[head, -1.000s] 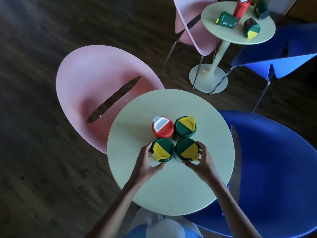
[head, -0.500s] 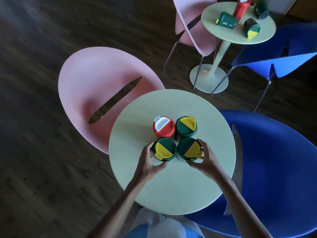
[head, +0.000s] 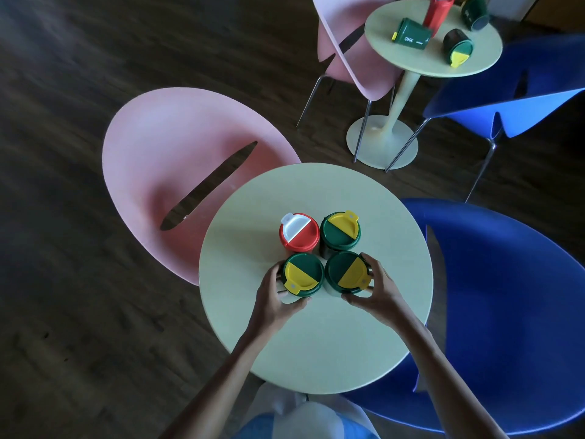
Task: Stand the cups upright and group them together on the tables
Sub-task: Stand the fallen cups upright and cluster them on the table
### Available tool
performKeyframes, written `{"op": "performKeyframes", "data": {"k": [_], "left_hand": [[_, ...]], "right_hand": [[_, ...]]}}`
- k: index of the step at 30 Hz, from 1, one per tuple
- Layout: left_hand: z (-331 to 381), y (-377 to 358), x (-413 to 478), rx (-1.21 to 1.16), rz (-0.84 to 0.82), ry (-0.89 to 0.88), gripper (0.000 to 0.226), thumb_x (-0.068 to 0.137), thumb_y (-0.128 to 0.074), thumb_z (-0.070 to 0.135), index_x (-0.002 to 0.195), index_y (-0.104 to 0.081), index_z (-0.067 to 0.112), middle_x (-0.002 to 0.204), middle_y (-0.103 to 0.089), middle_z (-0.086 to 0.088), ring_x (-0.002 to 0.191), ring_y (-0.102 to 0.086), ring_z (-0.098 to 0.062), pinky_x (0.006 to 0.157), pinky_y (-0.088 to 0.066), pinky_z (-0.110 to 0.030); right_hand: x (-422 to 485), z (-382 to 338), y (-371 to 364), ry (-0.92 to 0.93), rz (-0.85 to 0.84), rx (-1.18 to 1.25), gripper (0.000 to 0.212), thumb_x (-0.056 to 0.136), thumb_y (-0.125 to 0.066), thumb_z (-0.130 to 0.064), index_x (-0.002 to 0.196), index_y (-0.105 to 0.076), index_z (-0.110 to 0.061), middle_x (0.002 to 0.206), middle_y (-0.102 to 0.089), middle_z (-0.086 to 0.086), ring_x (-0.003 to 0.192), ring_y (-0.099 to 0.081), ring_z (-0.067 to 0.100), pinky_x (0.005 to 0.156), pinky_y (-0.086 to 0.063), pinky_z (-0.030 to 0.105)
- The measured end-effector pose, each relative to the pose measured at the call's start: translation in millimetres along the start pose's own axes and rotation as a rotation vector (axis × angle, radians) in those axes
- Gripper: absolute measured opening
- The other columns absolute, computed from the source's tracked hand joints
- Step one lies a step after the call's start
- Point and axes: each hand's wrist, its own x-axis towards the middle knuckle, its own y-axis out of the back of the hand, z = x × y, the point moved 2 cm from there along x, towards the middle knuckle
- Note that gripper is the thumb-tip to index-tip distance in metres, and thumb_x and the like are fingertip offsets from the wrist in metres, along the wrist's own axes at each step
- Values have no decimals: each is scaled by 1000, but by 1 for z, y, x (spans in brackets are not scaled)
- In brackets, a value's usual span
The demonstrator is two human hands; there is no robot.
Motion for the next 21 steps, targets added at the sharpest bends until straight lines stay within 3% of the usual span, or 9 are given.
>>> {"op": "performKeyframes", "data": {"k": [14, 19, 21], "left_hand": [[-5, 6, 5, 93, -99, 17, 88, 61, -81, 43, 134, -35, 31, 130, -50, 13, 116, -49, -3, 92, -52, -38], [0, 8, -4, 165, -69, 29, 103, 60, -75, 57, 143, -24, 25, 142, -39, 7, 127, -41, -6, 102, -43, -33], [10, 12, -10, 183, 18, -46, 94, 66, -70, 56, 141, -29, 19, 136, -44, 3, 124, -44, -8, 100, -42, -29]], "right_hand": [[-1, -2, 1, -19, -24, -8, 97, 64, -85, -22, 142, -28, -24, 140, -41, 1, 123, -42, 15, 93, -45, 25], [-11, -8, 5, -46, 6, -13, 94, 68, -83, -30, 144, -26, -24, 137, -40, -5, 122, -43, 10, 98, -46, 35], [-18, -12, 9, -46, 69, 10, 82, 76, -77, -29, 142, -31, -20, 133, -43, -2, 119, -46, 12, 96, -45, 33]]}}
